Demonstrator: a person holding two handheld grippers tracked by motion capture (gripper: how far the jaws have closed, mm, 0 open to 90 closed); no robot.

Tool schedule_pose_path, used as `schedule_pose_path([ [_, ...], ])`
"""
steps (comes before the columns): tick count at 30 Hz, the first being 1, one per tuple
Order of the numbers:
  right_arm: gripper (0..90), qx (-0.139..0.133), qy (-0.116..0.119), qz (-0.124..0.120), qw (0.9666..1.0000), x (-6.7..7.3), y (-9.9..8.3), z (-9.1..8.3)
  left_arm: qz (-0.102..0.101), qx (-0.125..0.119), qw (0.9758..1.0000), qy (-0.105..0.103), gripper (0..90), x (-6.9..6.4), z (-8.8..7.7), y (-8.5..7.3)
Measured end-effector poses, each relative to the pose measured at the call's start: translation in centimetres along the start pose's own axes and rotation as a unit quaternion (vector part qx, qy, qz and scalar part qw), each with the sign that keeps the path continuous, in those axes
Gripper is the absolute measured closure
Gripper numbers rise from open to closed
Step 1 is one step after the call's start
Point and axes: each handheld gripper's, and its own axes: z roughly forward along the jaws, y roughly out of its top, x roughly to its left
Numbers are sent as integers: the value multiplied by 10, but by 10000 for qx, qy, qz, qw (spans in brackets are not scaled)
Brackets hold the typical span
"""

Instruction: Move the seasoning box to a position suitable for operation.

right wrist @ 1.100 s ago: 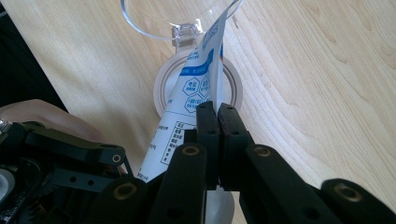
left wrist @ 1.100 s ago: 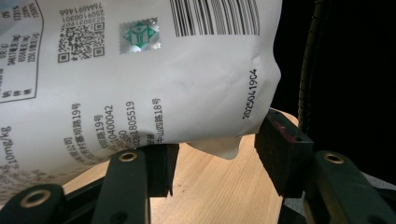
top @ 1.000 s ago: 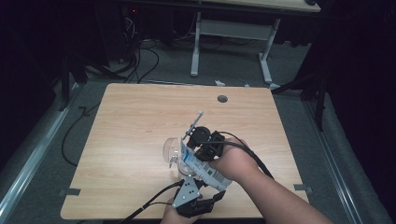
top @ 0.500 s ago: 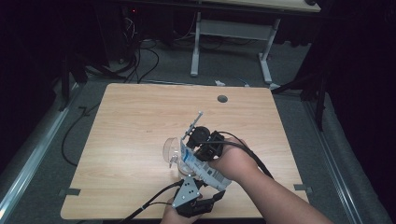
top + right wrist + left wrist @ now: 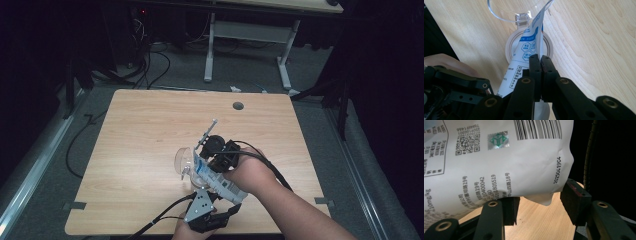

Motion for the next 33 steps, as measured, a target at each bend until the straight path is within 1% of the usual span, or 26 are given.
schedule_pose_path([
  [18,891,17,10,4,10000,0,1,1,-5,-20,10000,4,510,0,0,0],
  [33,891,-20,3,-7,10000,0,-1,0,28,-31,10000,-1,512,0,0,0],
])
